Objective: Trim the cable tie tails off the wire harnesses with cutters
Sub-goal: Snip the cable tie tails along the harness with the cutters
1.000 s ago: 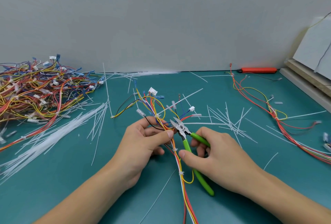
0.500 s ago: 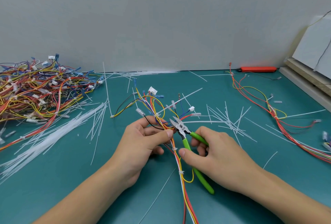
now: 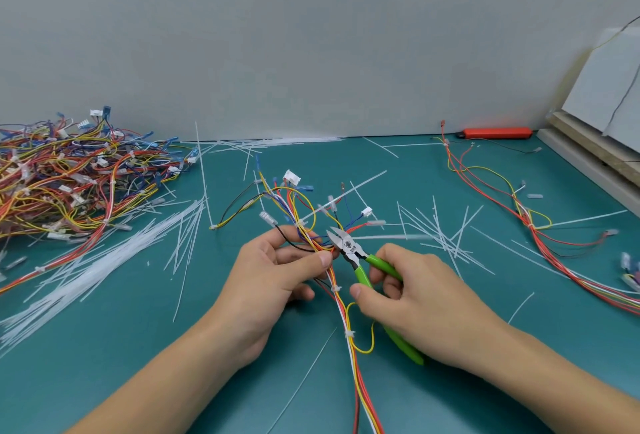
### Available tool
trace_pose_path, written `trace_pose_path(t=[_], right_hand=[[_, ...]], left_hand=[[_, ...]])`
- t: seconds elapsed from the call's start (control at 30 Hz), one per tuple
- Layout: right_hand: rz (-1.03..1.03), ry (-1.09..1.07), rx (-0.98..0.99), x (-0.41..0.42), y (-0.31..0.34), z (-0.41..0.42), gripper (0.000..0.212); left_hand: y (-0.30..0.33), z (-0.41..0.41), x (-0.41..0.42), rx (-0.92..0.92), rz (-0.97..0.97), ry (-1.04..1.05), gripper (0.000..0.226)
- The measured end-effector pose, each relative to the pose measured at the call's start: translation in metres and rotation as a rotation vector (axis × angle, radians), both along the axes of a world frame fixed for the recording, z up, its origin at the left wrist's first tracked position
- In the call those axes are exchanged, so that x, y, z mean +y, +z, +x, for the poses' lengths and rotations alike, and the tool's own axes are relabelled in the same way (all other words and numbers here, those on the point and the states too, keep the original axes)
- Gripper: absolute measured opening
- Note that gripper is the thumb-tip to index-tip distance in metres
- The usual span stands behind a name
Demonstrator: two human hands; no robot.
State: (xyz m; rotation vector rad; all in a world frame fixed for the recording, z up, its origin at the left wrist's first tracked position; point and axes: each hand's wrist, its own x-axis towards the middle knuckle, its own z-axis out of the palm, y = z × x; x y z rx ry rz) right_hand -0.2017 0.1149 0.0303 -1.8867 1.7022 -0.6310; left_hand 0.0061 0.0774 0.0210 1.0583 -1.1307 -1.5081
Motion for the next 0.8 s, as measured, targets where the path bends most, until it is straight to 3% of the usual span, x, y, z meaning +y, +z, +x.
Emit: trace_pose_path(t=[0.23,0.4,0.8], right_hand=[[-0.022,-0.028,0.023,0.0011,0.0022,0.0011,0.054],[-0.023,-0.037,0.026,0.0002,0.0019,0.0014,0.055],[-0.006,-0.008,0.056,0.0003,0.0008,0.0015,0.050]], left_hand=[[-0.0030,0.0009,-0.0004,-0.027,-0.006,-0.015,0.027],[-0.0033,0.0011,-0.0009,-0.034,-0.012,-0.014,0.043],[-0.0029,0.0014,-0.0016,-0.024,-0.001,-0.019,0.036]])
